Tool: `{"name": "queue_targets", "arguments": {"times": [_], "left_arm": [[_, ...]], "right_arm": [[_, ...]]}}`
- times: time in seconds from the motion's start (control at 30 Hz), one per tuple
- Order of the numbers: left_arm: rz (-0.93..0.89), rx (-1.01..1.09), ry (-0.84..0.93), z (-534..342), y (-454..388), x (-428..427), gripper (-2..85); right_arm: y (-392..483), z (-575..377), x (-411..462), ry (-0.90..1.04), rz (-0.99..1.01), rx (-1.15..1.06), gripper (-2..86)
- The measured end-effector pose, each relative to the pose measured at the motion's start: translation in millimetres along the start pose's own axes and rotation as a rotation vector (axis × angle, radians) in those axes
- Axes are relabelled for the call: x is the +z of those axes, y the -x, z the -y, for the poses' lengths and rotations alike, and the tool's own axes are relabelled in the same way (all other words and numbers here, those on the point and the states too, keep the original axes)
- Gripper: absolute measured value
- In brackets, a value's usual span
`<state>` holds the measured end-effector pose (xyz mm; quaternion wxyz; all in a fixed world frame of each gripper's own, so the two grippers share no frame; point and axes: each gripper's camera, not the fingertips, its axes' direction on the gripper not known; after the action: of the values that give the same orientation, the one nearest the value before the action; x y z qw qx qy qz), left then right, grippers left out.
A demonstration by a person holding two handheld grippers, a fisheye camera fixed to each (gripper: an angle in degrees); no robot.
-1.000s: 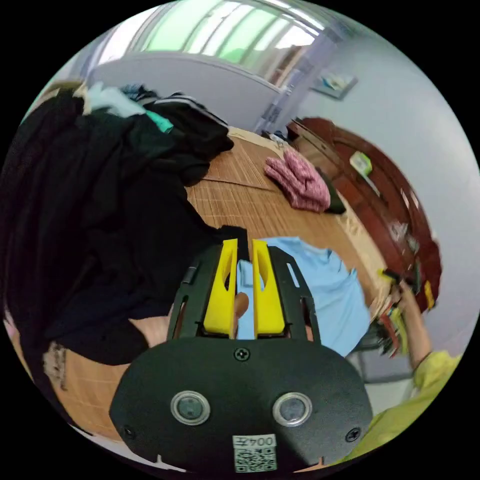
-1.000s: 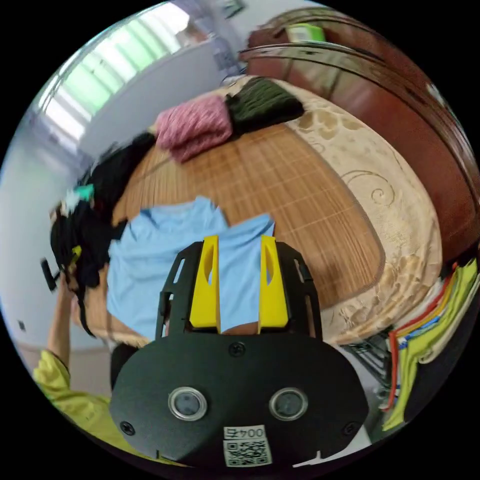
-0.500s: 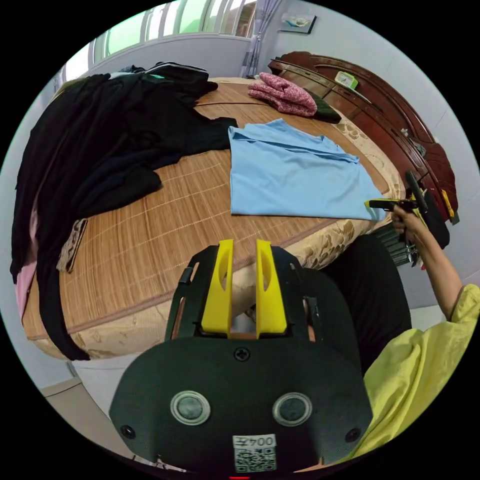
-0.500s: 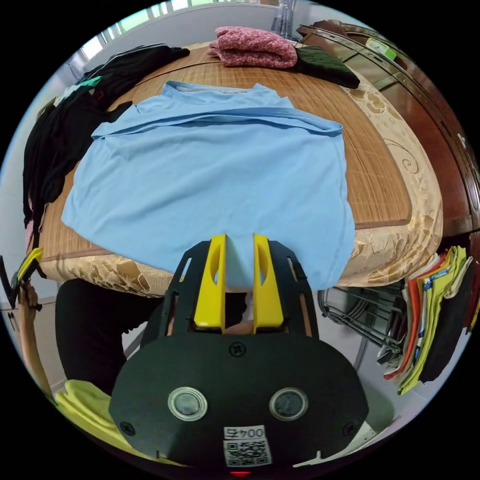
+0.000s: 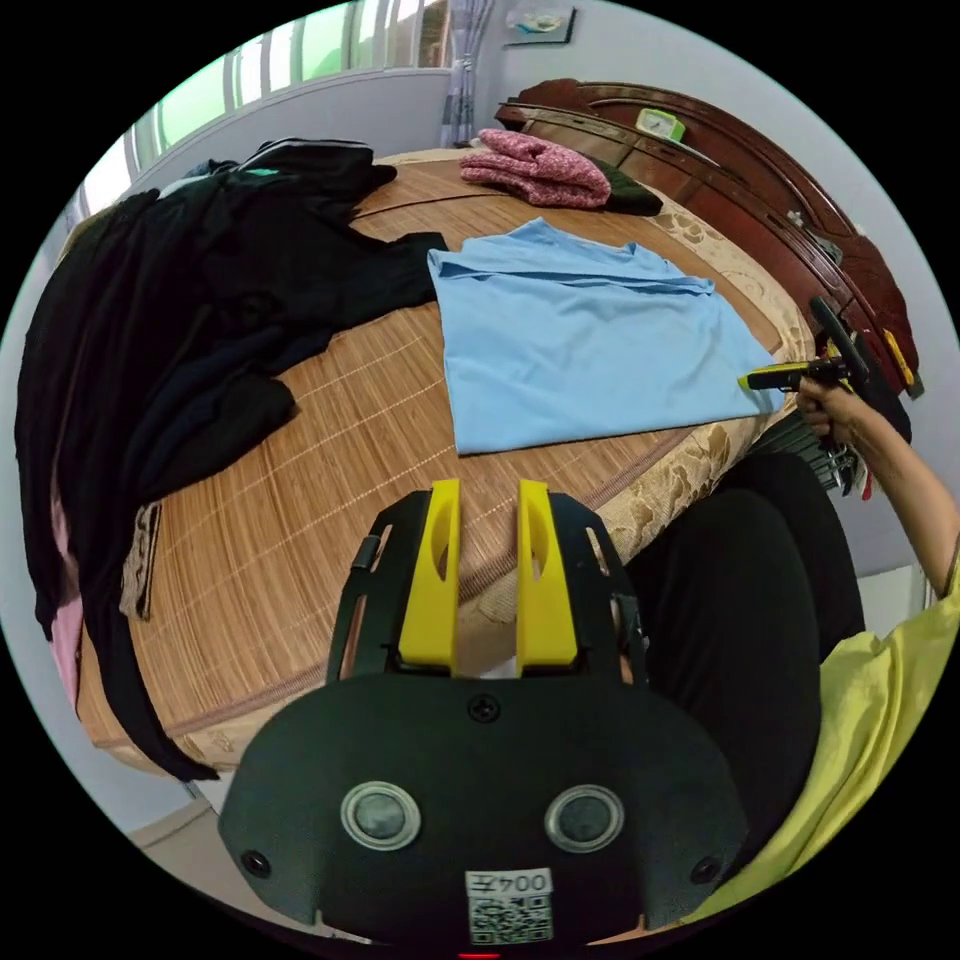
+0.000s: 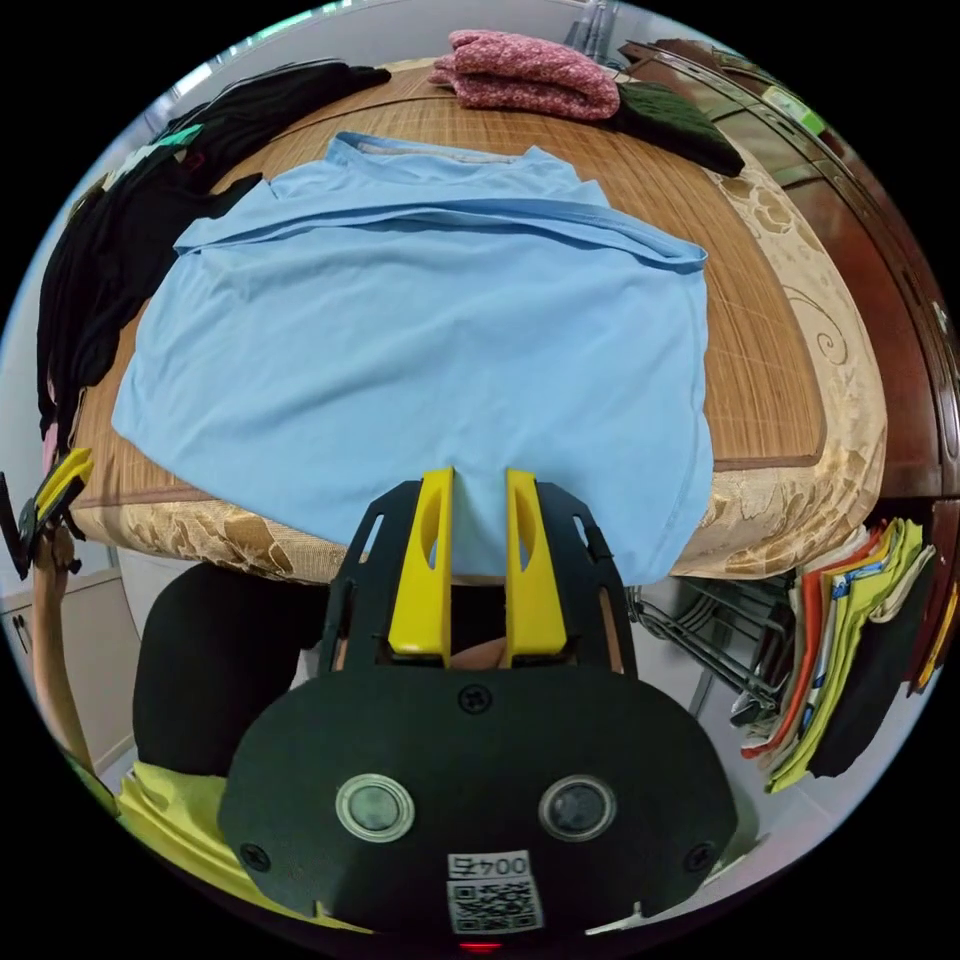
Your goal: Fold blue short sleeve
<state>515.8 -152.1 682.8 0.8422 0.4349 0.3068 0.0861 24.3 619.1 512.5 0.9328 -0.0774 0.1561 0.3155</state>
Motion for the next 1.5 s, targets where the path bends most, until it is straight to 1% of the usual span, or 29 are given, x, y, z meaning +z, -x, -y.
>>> {"name": "queue_targets", "arguments": {"times": [0.27, 0.43, 0.6, 0.77, 0.8, 0.83, 0.93, 1.0, 1.13, 1.3, 1.37, 1.5], "left_arm": [[-0.063, 0.106, -0.005, 25, 21, 31, 9.4], [-0.198, 0.065, -0.014, 32, 45, 47, 8.8], [-0.197, 0.077, 0.001, 37, 50, 56, 5.0], [-0.200, 0.024, 0.014, 32, 65, 54, 2.6], [-0.210, 0.020, 0.030, 28, 70, 60, 2.4], [-0.238, 0.003, 0.005, 25, 77, 61, 2.3], [-0.323, -0.064, 0.003, 22, 95, 64, 2.0], [-0.312, -0.050, 0.001, 24, 95, 63, 2.0], [-0.231, 0.023, -0.003, 29, 85, 59, 1.8], [-0.252, -0.017, -0.044, 22, 92, 44, 1.7], [-0.257, -0.016, -0.041, 15, 92, 40, 1.8], [-0.241, -0.015, -0.028, -3, 96, 36, 2.4]], "right_arm": [[9, 32, -3, 0.135, 0.032, -0.002, 8.8], [21, 39, -4, 0.160, -0.003, 0.008, 8.7], [27, 39, -5, 0.160, -0.016, 0.016, 8.7], [29, 35, -6, 0.152, -0.019, 0.027, 8.7], [29, 35, -6, 0.150, -0.023, 0.029, 8.7], [31, 33, -6, 0.144, -0.032, 0.030, 8.7], [33, 28, -6, 0.122, -0.048, 0.032, 8.7], [32, 24, -6, 0.109, -0.050, 0.022, 8.6], [25, 20, -7, 0.109, -0.019, 0.000, 8.6], [13, 13, -12, 0.092, 0.032, -0.020, 8.6], [6, 4, -16, 0.062, 0.075, -0.026, 8.2], [-8, -13, -20, 0.033, 0.085, -0.035, 8.3]]}}
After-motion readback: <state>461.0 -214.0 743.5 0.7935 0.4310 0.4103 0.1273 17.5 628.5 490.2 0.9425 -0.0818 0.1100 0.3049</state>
